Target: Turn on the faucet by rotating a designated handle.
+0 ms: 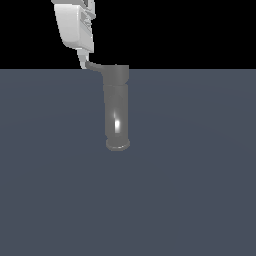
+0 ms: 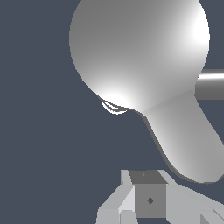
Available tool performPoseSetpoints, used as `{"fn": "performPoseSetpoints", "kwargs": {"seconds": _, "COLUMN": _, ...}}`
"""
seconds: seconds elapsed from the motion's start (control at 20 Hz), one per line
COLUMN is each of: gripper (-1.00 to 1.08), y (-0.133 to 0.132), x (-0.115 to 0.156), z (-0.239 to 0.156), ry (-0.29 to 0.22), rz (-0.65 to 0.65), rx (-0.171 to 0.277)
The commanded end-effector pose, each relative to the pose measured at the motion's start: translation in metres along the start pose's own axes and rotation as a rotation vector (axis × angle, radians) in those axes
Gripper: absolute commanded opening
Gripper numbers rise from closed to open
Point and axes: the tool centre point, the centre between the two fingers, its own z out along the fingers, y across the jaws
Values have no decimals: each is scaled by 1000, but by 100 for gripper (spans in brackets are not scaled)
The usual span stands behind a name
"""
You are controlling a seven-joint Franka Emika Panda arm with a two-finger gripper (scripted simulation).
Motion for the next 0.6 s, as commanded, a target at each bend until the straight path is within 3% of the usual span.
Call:
{"fn": "performPoseSetpoints", "kwargs": {"seconds": 0.0, "gripper": -100, "y": 3, "x": 2, "z": 0, "ry": 2, "rz": 1, "rx": 0}}
{"fn": "performPoseSetpoints", "kwargs": {"seconds": 0.55, "gripper": -100, "y": 33, "x": 18, "z": 0, "ry": 2, "rz": 3, "rx": -3}}
